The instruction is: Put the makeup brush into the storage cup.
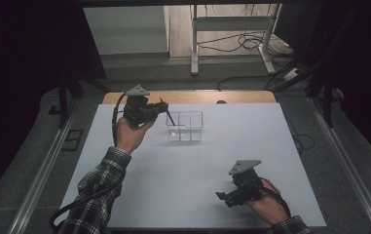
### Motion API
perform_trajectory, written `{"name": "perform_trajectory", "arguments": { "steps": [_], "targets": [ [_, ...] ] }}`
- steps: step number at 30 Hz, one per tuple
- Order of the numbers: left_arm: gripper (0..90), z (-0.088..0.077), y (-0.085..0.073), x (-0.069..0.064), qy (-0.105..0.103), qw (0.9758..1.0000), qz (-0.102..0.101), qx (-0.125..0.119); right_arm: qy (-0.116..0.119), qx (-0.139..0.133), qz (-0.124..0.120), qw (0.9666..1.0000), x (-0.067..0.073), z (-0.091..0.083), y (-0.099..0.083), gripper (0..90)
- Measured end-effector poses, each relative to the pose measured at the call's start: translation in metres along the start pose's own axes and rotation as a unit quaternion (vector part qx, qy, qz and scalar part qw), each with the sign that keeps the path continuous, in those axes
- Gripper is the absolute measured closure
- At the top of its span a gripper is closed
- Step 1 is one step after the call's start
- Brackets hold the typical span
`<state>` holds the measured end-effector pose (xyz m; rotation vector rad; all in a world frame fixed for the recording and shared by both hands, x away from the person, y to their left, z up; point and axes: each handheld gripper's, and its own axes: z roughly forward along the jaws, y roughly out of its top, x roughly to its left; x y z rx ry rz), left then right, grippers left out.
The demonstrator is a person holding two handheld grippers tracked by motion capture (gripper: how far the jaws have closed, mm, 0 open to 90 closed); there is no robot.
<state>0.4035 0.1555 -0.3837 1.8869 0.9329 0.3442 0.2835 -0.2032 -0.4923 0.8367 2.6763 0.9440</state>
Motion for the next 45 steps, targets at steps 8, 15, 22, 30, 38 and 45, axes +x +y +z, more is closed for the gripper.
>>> {"name": "perform_trajectory", "arguments": {
  "steps": [8,15,22,30,38,45],
  "targets": [
    [83.2,0.003,0.006,0.002,0.003,1.0000,-0.002,-0.002,0.002,0.003,-0.001,1.0000,0.000,0.001,0.000,3.6],
    [83.2,0.004,0.008,0.006,0.007,0.9999,-0.014,-0.005,0.004,0.007,0.000,1.0000,0.000,0.002,-0.001,3.6],
    [83.2,0.006,0.009,0.010,0.014,0.9997,-0.018,-0.006,0.004,0.011,-0.003,0.9999,0.000,0.003,-0.001,3.6],
    [83.2,0.012,0.009,0.013,0.019,0.9996,-0.020,-0.002,0.006,0.014,-0.003,0.9999,0.000,0.004,-0.001,3.7],
    [83.2,0.020,0.008,0.014,0.023,0.9996,-0.019,0.003,0.006,0.013,-0.002,0.9999,0.000,0.004,-0.001,3.7],
    [83.2,0.026,0.006,0.015,0.028,0.9994,-0.019,0.009,0.006,0.008,-0.001,0.9999,-0.001,0.003,-0.001,3.6]
  ]
}}
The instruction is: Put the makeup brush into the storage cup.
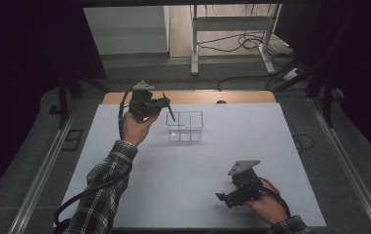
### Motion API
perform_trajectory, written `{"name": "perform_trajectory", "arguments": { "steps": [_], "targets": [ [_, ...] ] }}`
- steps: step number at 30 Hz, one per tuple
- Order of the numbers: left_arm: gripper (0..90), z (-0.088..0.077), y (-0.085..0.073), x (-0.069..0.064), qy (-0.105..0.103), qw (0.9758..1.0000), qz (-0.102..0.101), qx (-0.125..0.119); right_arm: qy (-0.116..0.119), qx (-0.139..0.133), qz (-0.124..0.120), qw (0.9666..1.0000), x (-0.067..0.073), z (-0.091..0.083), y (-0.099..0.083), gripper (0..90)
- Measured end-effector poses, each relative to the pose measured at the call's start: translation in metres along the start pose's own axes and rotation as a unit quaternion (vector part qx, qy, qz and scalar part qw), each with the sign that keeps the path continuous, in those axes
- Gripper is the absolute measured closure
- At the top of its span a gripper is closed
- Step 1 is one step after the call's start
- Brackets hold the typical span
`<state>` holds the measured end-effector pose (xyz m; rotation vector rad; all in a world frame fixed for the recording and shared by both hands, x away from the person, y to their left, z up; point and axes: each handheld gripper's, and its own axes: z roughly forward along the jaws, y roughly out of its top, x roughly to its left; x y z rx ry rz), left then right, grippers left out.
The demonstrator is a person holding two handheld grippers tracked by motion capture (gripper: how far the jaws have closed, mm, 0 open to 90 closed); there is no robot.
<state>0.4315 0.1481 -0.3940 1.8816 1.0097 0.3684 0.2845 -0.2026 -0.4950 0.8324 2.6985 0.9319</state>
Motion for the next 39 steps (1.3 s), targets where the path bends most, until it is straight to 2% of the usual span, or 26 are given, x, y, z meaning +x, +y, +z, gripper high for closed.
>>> {"name": "perform_trajectory", "arguments": {
  "steps": [39],
  "targets": [
    [83.2,0.030,-0.019,0.001,0.001,0.9994,0.001,0.036,0.003,-0.003,0.001,1.0000,0.000,0.000,0.000,3.2]
  ]
}}
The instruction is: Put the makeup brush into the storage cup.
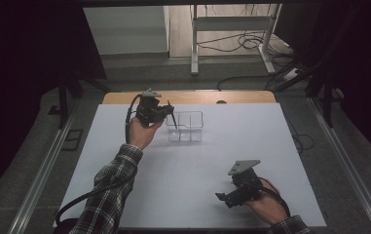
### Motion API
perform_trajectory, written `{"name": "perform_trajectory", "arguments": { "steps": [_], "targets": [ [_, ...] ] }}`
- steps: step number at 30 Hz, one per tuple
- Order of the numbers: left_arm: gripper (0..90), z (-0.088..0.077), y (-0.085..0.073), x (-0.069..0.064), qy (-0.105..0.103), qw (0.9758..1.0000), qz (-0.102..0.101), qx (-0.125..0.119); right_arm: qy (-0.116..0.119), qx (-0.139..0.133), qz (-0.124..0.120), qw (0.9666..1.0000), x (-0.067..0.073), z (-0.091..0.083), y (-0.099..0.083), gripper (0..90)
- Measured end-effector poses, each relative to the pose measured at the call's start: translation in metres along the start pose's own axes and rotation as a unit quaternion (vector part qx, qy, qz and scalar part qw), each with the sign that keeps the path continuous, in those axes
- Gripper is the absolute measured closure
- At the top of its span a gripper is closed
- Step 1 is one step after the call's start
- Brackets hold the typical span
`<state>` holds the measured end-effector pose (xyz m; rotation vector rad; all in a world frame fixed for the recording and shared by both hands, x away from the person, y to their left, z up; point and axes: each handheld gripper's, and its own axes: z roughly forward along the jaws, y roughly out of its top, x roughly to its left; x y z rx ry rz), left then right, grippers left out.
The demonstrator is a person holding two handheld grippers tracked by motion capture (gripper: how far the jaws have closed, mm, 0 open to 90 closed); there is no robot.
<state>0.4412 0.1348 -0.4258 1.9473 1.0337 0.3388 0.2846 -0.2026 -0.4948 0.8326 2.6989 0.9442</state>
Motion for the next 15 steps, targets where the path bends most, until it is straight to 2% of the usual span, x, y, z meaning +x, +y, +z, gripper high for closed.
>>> {"name": "perform_trajectory", "arguments": {
  "steps": [15],
  "targets": [
    [83.2,0.0079,-0.0077,0.0019,-0.005,0.9999,-0.007,0.009,0.000,0.005,-0.003,1.0000,-0.0001,0.0010,-0.0005,3.2]
  ]
}}
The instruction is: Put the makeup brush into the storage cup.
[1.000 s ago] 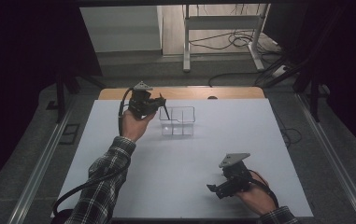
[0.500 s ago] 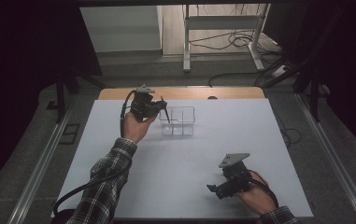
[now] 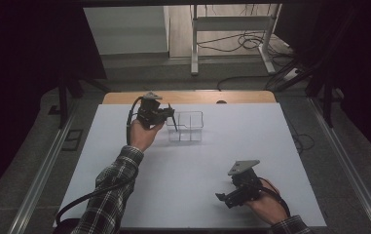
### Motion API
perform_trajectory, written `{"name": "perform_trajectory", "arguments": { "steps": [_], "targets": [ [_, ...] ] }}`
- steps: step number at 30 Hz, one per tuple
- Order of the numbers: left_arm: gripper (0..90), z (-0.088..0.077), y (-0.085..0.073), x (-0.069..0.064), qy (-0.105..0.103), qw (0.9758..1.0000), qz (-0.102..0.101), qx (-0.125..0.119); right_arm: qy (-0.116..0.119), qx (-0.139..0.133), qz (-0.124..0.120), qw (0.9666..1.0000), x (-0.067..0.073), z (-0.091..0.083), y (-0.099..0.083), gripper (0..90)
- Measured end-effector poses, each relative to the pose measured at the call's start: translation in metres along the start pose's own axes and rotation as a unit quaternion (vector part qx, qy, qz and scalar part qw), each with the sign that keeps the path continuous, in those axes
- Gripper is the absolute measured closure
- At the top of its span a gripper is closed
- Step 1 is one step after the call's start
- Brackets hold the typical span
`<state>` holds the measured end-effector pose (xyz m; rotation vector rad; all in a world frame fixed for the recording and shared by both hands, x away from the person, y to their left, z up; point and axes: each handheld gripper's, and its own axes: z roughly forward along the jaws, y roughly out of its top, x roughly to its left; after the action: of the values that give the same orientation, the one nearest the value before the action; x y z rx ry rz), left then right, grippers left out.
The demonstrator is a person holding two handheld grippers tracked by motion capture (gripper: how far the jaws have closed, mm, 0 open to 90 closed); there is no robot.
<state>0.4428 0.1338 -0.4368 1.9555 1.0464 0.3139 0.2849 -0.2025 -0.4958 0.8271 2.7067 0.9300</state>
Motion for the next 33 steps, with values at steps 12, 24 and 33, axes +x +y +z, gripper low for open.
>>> {"name": "perform_trajectory", "arguments": {
  "steps": [12,24,33],
  "targets": [
    [55.6,0.0036,-0.0004,-0.0007,-0.002,1.0000,-0.002,-0.008,0.000,0.004,0.000,1.0000,0.0001,0.0006,-0.0005,3.2],
    [0.0,-0.0030,0.0062,0.0031,0.004,0.9995,-0.017,-0.025,0.000,0.008,-0.001,1.0000,0.0004,0.0013,-0.0007,3.2],
    [0.0,-0.0056,0.0064,0.0032,0.000,0.9996,-0.015,-0.025,0.000,0.009,-0.001,1.0000,0.0004,0.0012,-0.0007,3.2]
  ]
}}
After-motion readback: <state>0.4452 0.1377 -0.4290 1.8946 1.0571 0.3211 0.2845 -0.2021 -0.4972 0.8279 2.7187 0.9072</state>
